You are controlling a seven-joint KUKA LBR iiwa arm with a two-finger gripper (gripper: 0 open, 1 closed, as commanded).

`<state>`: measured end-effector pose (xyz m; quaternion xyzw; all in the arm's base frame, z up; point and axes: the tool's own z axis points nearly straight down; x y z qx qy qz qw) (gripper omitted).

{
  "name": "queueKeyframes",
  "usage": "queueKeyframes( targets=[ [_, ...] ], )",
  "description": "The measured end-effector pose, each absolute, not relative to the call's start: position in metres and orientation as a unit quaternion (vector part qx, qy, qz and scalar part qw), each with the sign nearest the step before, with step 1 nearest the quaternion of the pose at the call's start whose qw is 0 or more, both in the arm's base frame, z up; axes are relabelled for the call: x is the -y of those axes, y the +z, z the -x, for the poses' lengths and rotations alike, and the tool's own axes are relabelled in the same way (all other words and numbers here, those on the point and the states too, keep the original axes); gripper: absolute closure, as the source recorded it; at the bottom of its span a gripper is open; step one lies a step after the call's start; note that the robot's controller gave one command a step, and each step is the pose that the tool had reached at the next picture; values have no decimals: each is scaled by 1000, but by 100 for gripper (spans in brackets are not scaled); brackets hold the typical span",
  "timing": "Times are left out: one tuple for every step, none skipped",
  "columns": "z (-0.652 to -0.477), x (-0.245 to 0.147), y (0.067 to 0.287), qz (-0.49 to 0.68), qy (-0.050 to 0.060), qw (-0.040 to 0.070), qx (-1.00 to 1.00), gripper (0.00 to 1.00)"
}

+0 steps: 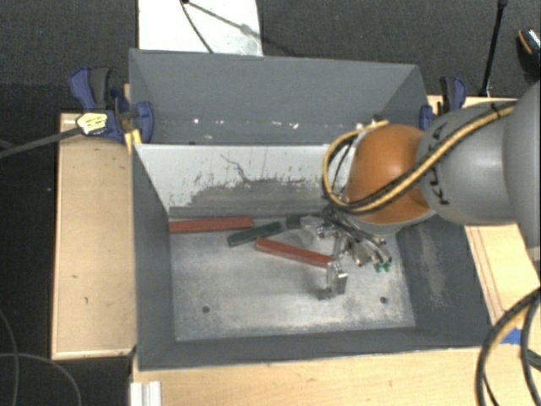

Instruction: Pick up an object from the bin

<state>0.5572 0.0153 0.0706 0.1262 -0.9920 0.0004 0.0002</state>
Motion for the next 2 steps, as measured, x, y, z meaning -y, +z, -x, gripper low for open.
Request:
queueKeyframes(
  targets=[
    [-557, -18, 71, -128, 0, 0, 992, 100],
    [-562, -12, 217, -141, 1, -5, 990, 100]
  ],
)
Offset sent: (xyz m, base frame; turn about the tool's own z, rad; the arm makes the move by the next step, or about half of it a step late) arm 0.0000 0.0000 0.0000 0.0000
